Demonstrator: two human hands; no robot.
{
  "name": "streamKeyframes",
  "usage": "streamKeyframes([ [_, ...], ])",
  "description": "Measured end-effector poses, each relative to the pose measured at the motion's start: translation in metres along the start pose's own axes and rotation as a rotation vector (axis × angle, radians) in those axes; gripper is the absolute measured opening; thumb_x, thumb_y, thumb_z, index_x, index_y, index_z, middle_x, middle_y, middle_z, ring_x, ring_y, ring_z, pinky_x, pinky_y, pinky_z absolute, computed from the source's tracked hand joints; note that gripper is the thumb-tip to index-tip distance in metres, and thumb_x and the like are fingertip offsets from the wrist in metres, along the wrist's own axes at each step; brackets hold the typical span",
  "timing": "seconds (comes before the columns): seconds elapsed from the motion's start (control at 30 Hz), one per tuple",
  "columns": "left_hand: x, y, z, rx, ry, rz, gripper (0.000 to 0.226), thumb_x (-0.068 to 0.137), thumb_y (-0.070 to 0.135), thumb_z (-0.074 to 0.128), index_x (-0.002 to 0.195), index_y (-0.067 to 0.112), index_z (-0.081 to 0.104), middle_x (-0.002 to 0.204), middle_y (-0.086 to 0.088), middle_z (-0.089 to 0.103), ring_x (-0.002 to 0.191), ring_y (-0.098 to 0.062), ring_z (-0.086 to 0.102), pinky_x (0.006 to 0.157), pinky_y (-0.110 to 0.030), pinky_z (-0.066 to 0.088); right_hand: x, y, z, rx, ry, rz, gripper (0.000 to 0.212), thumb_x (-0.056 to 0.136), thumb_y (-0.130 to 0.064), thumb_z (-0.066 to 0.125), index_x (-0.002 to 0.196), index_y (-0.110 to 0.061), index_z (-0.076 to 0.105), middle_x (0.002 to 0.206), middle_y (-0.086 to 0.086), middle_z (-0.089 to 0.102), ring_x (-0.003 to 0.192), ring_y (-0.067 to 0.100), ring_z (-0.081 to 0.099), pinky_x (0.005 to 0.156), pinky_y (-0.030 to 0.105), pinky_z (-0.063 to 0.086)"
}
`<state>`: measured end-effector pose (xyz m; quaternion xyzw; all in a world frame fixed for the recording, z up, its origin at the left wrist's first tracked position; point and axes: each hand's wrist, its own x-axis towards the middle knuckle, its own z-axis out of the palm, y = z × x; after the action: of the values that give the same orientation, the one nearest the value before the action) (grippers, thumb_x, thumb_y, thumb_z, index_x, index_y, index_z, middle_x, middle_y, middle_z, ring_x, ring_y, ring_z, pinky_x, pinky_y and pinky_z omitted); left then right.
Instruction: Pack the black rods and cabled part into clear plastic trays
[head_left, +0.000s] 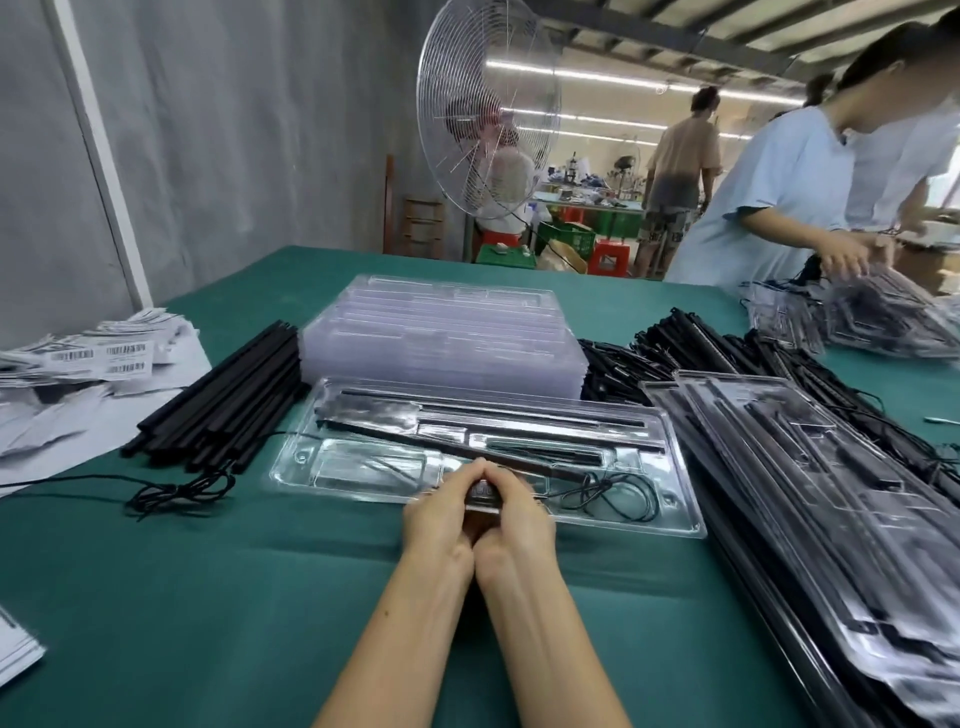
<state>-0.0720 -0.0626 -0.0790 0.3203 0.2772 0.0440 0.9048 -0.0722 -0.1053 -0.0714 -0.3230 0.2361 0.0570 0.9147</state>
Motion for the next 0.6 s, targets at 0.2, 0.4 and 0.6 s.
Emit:
streamKeyframes([
  [0.2,0.0016,0.0006,0.001,0.107,0.082,0.046,0.02,0.073,-0.004,0.073,0.061,0.002,0.058,0.046,-0.006,0.06,0.036,-0.016,0.055,0.035,-0.02,0.045,-0.0041,-0.0008,0.0017,-0.04,0.136,0.033,0.016,0.069,0.008,0.069,0.063,-0.001,0.058,0.047,0.008,0.059,0.04,0.022,0.055,0.043,0.026,0.048],
  [0.4,0.0004,-0.0018,0.0001,0.153,0.079,0.069,0.017,0.069,-0.005,0.074,0.068,0.001,0.058,0.055,-0.01,0.062,0.042,-0.02,0.058,0.038,-0.022,0.047,-0.0039,-0.0022,0.001,-0.03,0.154,0.048,0.015,0.071,0.008,0.068,0.065,-0.002,0.058,0.063,0.013,0.06,0.052,0.025,0.056,0.05,0.03,0.049],
  [0.6,0.0002,-0.0041,-0.0026,0.082,0.038,0.073,0.016,0.081,0.007,0.072,0.068,0.004,0.063,0.062,-0.01,0.065,0.048,-0.019,0.063,0.046,-0.025,0.051,-0.0052,0.0011,0.0009,-0.05,0.122,0.024,0.011,0.077,-0.004,0.069,0.07,-0.004,0.062,0.065,0.011,0.063,0.053,0.024,0.059,0.052,0.03,0.05],
])
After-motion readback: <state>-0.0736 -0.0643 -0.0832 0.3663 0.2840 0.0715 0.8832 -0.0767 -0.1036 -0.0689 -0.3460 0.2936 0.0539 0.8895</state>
